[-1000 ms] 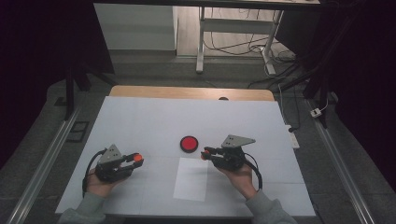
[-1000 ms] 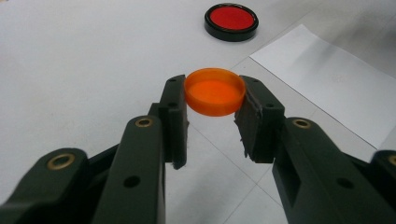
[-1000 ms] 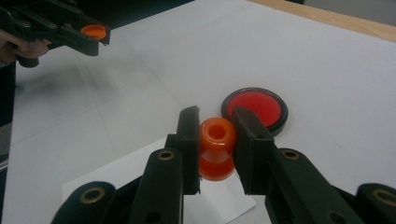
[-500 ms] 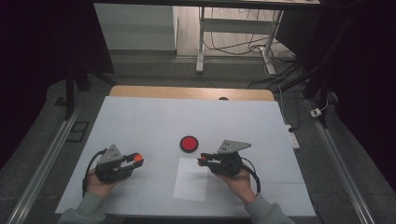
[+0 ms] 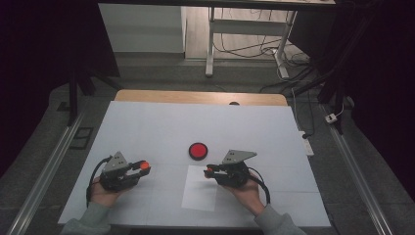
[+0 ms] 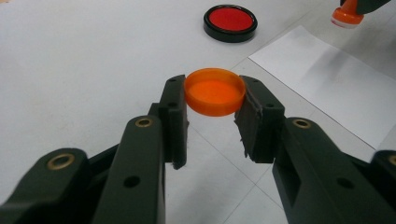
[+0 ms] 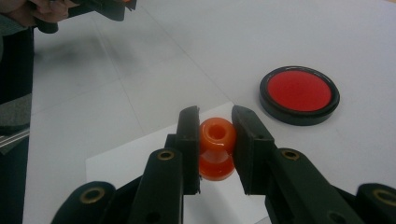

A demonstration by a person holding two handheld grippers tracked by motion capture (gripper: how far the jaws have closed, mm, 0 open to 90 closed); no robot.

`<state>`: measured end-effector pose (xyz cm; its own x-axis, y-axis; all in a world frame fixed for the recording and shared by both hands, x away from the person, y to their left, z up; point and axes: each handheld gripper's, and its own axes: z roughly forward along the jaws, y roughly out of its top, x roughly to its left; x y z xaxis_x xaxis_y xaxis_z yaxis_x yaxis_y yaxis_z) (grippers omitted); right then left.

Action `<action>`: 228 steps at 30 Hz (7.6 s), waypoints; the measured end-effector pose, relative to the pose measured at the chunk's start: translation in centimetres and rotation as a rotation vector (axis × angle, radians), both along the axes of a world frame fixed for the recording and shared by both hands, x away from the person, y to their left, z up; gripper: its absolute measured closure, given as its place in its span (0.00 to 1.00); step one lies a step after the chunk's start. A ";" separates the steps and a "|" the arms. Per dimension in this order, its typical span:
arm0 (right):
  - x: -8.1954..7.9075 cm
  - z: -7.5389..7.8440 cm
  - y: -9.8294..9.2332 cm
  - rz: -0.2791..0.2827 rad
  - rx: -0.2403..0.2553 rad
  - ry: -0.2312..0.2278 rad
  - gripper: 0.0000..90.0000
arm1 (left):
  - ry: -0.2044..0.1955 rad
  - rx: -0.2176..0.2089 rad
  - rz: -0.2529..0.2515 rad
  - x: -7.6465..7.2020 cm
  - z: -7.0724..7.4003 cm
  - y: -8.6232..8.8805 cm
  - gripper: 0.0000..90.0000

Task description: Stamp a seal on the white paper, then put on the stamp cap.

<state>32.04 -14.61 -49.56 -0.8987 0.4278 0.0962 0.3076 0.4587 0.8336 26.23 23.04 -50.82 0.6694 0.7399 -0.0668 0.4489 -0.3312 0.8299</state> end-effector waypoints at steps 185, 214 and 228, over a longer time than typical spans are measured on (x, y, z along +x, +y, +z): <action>0.6 0.8 -1.9 -0.091 0.080 -0.061 0.80 | -0.002 0.004 -0.006 0.0 0.0 0.0 0.71; 1.4 2.2 -4.5 -0.158 0.121 -0.070 0.80 | -0.003 0.004 -0.008 0.0 0.0 0.0 0.71; 1.4 2.4 -4.7 -0.166 0.139 -0.070 0.80 | -0.011 0.008 -0.022 0.0 0.2 -0.7 0.71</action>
<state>33.44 -19.30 -47.18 -0.8239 0.5571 0.1038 0.3080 0.2864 0.9073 26.27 22.34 -50.59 0.6865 0.7251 -0.0539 0.4324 -0.3475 0.8321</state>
